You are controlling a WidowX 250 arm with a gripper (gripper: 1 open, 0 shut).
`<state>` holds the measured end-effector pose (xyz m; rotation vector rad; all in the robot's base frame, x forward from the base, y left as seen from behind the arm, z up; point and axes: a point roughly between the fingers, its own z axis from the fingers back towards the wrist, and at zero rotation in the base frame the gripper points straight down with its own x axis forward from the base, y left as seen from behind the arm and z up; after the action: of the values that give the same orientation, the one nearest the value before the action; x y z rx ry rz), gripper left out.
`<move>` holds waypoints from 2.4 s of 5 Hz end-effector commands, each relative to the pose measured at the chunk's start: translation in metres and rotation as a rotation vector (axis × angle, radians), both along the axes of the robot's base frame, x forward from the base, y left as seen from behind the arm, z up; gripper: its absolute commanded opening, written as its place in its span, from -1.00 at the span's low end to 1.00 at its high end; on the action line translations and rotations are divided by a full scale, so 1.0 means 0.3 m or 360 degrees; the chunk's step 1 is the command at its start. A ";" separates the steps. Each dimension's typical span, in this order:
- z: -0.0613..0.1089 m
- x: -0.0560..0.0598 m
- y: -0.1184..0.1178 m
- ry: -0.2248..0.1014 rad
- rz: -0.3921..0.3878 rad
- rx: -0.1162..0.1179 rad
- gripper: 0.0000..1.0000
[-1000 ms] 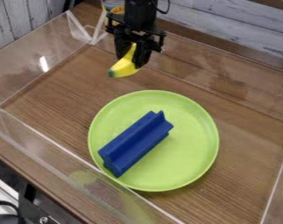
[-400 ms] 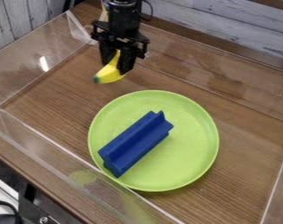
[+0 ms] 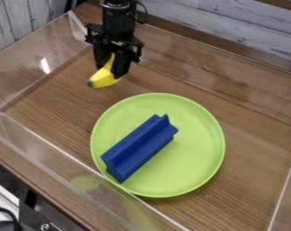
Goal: Remove the banana from inside the green plate and put it on the table
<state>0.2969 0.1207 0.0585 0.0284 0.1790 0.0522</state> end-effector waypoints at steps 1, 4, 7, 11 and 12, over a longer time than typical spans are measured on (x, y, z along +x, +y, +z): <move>0.072 0.003 0.034 -0.0107 0.0017 0.0050 -1.00; 0.064 -0.023 0.051 -0.0090 0.0019 0.0043 1.00; 0.070 -0.040 0.059 -0.0086 0.0010 0.0033 1.00; 0.072 -0.060 0.068 -0.0075 0.0013 0.0023 1.00; 0.075 -0.068 0.070 -0.0066 0.0016 0.0021 1.00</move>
<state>0.2738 0.1367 0.0578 0.0076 0.2072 0.0531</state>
